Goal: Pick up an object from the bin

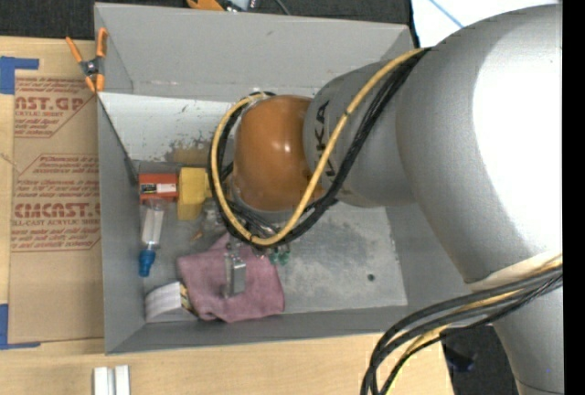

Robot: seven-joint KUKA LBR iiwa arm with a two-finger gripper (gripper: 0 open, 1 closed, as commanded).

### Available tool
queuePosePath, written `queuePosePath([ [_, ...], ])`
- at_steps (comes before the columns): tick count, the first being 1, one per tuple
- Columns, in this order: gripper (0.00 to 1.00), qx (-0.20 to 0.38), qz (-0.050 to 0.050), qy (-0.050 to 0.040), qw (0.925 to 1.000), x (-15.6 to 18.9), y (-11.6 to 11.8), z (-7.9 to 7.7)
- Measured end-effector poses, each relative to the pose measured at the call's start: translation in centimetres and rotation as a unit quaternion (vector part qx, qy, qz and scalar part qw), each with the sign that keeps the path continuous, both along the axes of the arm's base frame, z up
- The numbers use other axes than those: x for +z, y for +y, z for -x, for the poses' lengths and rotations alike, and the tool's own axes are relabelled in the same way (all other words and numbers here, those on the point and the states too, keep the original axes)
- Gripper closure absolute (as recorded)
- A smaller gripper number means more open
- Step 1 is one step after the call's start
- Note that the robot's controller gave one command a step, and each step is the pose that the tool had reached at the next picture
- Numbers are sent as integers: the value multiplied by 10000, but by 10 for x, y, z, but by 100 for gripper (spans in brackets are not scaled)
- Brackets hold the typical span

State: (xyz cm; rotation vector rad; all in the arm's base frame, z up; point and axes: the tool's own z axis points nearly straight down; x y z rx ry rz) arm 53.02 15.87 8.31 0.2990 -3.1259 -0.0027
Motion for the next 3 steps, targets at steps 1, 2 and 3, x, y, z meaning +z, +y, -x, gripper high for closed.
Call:
queuePosePath([
  [1, 0, -209, -15, -30, 9998, -13, 0, 1],
  [2, 0, -37, -2, -10, 10000, 86, -6, -2],
  [3, 0, -110, -17, -15, 9999, 17, 6, 13],
])
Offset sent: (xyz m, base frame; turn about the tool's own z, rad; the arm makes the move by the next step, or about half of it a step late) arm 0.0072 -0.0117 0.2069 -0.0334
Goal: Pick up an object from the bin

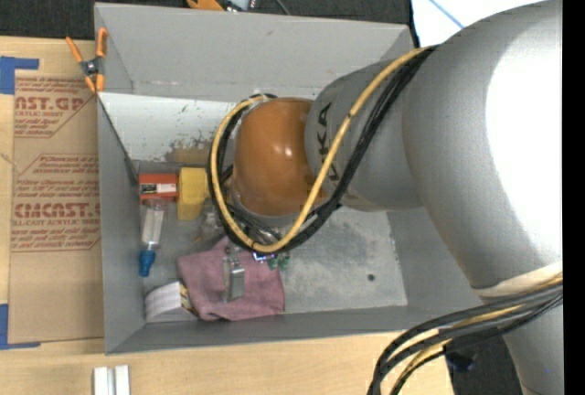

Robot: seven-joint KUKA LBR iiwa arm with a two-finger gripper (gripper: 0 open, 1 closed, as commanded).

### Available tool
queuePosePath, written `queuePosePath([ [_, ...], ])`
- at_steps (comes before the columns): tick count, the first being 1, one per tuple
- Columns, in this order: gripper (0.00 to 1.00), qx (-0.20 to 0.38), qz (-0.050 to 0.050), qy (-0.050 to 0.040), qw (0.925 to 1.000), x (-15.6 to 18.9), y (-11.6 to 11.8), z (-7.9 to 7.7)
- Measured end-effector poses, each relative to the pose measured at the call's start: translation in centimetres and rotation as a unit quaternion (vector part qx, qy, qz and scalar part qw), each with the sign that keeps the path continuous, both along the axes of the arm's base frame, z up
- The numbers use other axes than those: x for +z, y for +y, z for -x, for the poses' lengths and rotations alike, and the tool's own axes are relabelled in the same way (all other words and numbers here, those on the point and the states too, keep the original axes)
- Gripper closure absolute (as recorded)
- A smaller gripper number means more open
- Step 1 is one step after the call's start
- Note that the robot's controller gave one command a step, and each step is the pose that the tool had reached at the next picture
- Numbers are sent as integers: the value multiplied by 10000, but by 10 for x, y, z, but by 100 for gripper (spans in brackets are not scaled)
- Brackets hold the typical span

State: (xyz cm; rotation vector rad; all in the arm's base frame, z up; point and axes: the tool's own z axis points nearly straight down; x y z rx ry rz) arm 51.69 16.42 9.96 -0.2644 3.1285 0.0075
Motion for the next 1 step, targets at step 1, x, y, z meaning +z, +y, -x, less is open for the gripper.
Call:
queuePosePath([
  [1, 0, 797, 11, -33, 9968, -11, -17, 2],
])
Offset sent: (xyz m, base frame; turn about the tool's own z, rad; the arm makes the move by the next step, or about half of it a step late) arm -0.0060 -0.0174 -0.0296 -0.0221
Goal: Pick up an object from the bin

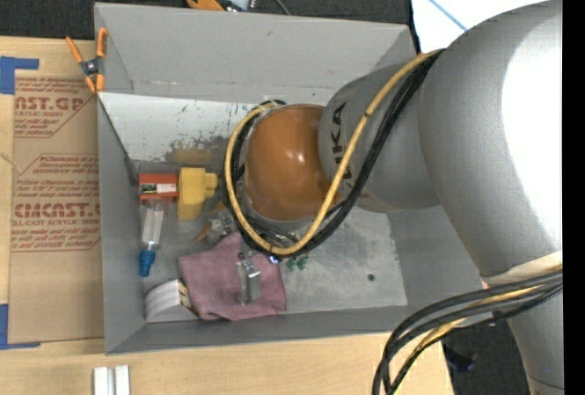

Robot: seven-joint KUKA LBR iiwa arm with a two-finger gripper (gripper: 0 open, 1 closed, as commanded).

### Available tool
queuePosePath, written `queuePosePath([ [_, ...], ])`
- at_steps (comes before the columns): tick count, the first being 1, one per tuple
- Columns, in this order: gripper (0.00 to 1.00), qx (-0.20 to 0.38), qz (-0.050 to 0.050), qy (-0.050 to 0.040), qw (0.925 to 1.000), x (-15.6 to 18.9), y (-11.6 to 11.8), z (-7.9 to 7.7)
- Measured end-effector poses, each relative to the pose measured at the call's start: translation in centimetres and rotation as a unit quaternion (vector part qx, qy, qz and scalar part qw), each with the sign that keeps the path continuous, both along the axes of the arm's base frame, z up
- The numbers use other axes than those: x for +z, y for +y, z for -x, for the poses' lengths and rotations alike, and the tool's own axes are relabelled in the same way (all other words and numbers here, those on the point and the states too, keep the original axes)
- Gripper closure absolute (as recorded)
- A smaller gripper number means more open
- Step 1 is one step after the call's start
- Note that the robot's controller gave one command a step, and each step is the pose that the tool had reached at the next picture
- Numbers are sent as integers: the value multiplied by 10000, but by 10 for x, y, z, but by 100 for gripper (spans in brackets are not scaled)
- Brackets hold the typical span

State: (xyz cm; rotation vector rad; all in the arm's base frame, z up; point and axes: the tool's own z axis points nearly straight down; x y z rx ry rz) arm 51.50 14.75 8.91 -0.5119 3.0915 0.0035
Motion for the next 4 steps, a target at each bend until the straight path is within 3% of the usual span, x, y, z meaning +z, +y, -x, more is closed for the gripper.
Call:
queuePosePath([
  [1, 100, -685, -14, 51, 9976, -19, 0, 4],
  [2, 0, -686, -14, 53, 9976, -19, 0, 4],
  [3, 100, -686, -15, 53, 9976, -19, 0, 4],
  [4, 100, -687, -15, 53, 9976, -19, 0, 4],
])
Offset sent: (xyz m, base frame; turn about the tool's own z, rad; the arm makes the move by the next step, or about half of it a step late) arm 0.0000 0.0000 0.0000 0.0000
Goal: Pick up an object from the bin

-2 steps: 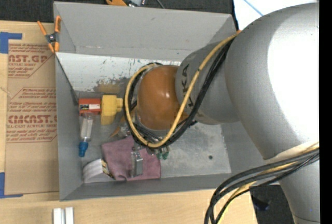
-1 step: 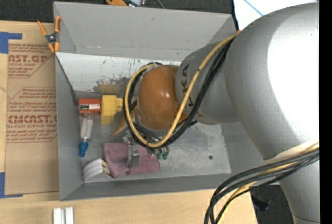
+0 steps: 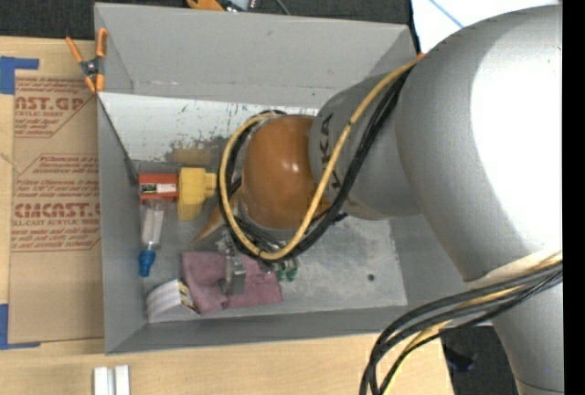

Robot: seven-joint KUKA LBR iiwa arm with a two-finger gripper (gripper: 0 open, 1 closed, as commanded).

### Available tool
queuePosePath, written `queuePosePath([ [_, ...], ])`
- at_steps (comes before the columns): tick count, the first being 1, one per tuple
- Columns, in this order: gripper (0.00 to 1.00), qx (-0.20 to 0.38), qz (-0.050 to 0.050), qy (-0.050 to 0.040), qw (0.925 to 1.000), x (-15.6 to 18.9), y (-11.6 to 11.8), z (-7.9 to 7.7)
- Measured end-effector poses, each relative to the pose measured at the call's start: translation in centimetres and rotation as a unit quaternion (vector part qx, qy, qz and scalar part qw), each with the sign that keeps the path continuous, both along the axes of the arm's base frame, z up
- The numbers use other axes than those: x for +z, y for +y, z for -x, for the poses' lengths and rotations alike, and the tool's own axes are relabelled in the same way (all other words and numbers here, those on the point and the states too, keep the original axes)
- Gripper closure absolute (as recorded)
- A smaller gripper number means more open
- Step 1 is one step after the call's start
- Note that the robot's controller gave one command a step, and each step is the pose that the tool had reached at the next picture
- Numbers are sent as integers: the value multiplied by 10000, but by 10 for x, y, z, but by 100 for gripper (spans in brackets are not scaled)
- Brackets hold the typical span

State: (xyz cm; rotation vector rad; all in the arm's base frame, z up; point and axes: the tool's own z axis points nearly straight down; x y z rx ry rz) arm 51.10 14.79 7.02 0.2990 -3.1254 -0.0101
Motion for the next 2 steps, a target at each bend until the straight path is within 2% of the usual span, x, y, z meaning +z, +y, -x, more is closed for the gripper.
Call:
queuePosePath([
  [1, 100, -63, 6, 21, 10000, 102, -1, 4],
  [2, 100, -67, 0, -4, 10000, 137, 3, 7],
])
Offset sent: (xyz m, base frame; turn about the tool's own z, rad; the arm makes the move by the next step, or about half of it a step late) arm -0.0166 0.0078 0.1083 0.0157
